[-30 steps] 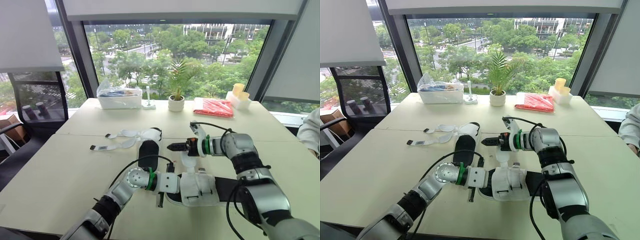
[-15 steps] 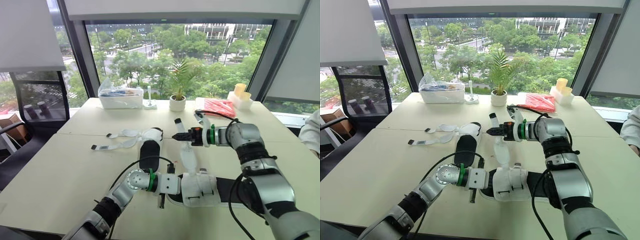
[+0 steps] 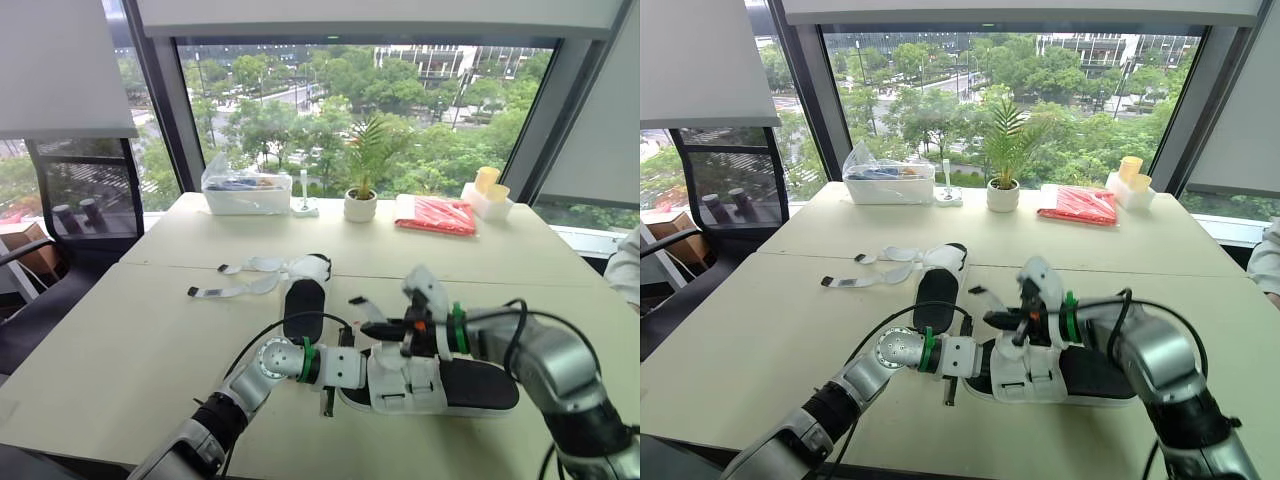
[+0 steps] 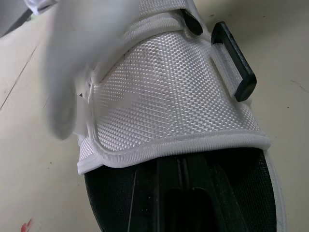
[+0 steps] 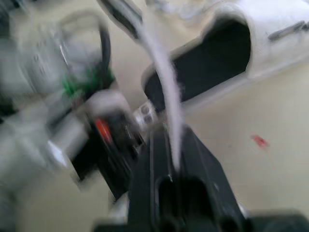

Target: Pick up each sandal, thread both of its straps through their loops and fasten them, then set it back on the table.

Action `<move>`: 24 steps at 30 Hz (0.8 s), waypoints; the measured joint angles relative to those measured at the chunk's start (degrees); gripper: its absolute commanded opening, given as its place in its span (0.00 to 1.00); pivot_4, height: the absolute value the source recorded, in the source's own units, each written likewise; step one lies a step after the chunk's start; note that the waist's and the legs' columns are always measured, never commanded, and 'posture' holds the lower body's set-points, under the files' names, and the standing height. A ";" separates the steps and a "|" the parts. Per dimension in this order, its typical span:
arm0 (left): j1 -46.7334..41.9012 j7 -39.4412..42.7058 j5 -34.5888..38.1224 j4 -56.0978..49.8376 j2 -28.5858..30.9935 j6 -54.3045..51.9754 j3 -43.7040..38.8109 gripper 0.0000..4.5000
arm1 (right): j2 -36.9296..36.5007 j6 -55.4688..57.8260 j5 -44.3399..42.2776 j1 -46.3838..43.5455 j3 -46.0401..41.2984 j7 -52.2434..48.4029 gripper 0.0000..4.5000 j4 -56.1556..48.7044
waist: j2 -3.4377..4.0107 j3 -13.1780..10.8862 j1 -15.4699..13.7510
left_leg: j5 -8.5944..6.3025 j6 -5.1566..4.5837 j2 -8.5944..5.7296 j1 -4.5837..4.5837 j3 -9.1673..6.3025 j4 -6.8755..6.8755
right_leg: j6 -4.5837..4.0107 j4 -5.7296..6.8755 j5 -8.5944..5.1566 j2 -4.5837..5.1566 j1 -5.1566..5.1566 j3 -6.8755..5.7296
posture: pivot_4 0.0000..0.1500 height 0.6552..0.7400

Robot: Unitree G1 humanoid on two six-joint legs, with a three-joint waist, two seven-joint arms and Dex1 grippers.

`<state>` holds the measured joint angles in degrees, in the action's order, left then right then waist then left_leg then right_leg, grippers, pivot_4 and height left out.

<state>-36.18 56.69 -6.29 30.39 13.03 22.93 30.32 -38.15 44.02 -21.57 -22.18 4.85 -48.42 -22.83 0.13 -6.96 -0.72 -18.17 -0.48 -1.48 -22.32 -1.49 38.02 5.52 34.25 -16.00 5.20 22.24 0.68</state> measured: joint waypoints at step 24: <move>-0.11 0.13 0.00 1.14 0.01 0.60 0.07 0.00 | -4.17 -56.24 24.38 28.47 -3.33 7.63 0.13 -4.22 | -0.47 -0.06 -0.05 | 0.03 -0.02 0.02 0.60 -0.02 -0.04 | 0.01 -0.06 -0.02 -0.05 -0.65 -0.05 | 1.00 0.97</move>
<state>-36.29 56.82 -6.29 31.53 13.04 23.53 30.40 -42.33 -12.22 2.81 6.29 1.52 -40.79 -27.06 -0.34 -7.02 -0.76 -18.14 -0.50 -1.46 -21.72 -1.51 37.98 5.53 34.19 -16.01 5.15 21.59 0.64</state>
